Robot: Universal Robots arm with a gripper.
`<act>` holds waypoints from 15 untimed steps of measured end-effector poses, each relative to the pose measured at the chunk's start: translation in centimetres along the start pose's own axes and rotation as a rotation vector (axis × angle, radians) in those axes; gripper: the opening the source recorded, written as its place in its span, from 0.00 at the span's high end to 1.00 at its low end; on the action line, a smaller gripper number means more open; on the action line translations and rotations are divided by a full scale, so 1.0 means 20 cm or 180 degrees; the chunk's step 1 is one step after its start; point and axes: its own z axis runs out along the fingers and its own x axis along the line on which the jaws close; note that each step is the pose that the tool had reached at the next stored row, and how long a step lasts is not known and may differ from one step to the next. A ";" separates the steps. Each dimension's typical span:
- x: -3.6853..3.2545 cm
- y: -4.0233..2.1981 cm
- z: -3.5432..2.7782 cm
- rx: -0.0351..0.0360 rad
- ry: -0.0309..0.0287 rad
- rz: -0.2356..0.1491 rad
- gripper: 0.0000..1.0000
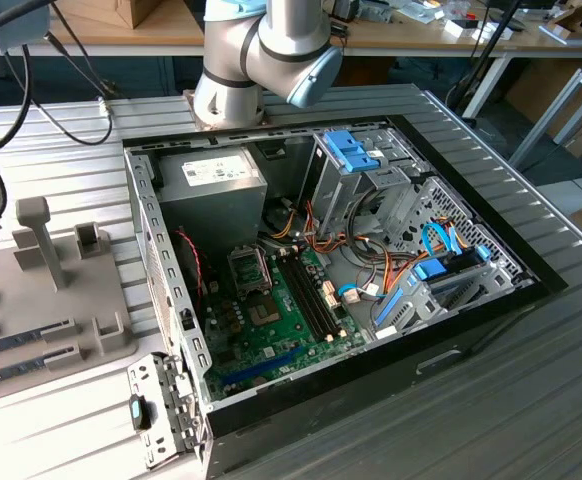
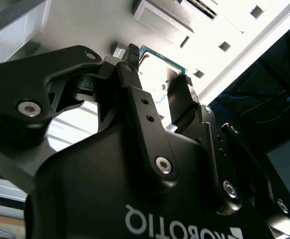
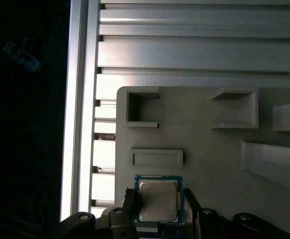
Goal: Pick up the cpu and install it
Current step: 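Pick up the cpu and move it towards the insertion slot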
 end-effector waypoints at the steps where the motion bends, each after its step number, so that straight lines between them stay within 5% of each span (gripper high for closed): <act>1: 0.000 0.000 -0.002 0.0000 0.0000 0.0000 0.53; 15: 0.002 0.001 -0.031 0.0000 0.0000 0.0000 0.53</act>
